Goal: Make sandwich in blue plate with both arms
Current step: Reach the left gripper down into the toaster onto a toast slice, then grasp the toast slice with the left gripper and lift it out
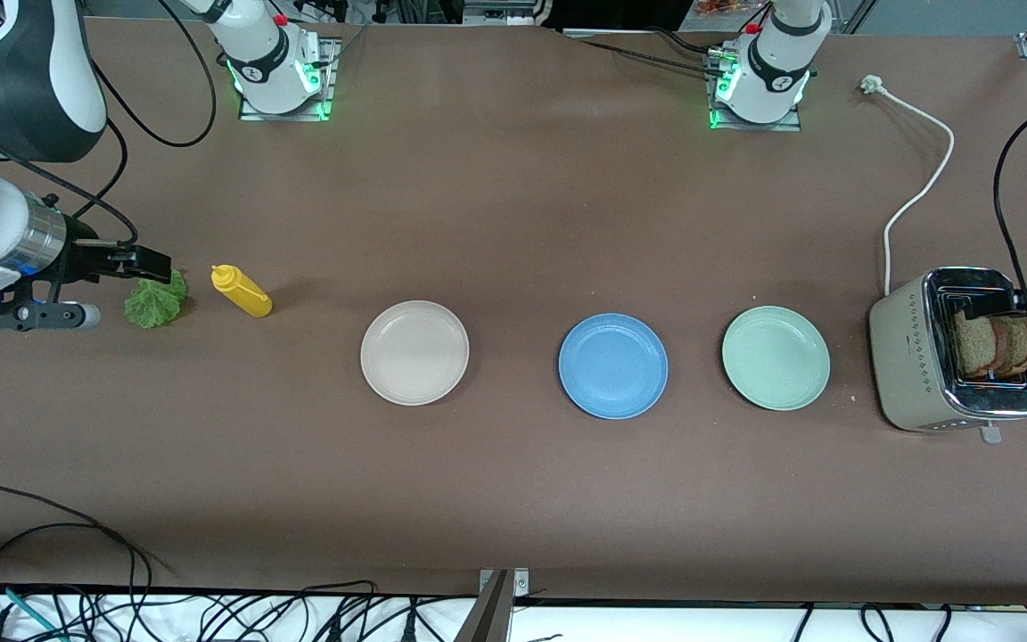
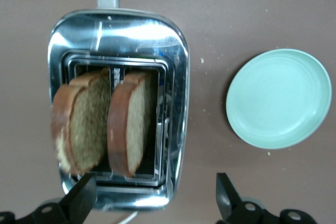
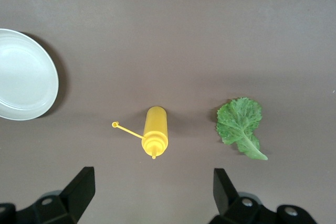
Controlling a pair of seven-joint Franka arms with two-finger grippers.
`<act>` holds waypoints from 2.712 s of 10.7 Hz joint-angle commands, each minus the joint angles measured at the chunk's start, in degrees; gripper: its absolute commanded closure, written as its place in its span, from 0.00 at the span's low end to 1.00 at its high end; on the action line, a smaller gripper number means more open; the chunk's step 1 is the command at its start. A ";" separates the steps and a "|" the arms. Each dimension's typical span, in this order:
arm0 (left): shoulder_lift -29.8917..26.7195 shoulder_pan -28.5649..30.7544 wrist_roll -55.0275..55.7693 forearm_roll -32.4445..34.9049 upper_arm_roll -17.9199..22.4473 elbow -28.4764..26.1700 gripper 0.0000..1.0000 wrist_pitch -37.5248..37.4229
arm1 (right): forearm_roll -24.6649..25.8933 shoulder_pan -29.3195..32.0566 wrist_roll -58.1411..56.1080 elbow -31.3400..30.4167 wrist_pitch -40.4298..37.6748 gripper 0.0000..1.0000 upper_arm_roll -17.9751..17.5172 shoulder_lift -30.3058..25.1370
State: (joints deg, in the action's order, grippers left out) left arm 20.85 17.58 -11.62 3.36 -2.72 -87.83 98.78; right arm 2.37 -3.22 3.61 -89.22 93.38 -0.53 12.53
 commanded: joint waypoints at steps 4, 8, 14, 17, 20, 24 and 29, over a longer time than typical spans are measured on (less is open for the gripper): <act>8.07 1.58 -3.49 1.73 -0.01 2.57 0.00 6.86 | -0.96 0.23 -0.88 0.63 -0.13 0.00 0.01 0.21; 8.60 2.11 -7.37 1.82 -0.01 2.75 0.80 6.86 | -0.96 0.23 -0.88 0.63 -0.13 0.00 0.01 0.21; 5.71 2.02 -7.81 3.22 -0.36 3.72 1.00 1.96 | -0.87 0.23 -0.88 0.63 -0.13 0.00 0.01 0.48; 0.71 2.02 -8.68 3.31 -0.62 4.07 1.00 -3.92 | -0.87 0.49 -0.88 0.63 -0.13 0.00 0.01 0.48; -5.79 1.59 -8.51 2.96 -1.24 5.11 1.00 -12.79 | -0.87 0.50 -0.88 0.63 -0.13 0.00 0.09 0.74; -8.54 1.58 -8.07 2.09 -5.44 11.26 1.00 -21.25 | -0.78 0.50 -0.88 0.63 -0.13 0.00 0.09 0.74; -6.44 2.29 -0.01 -20.38 -5.90 10.22 1.00 -21.61 | -0.78 0.50 -0.88 0.63 -0.13 0.00 0.09 0.74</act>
State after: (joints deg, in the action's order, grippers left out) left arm 12.33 19.35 -15.56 -8.64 -8.54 -77.92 78.11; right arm 2.36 -3.04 3.60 -89.22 93.39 -0.42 13.13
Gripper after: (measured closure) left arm 0.912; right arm 0.000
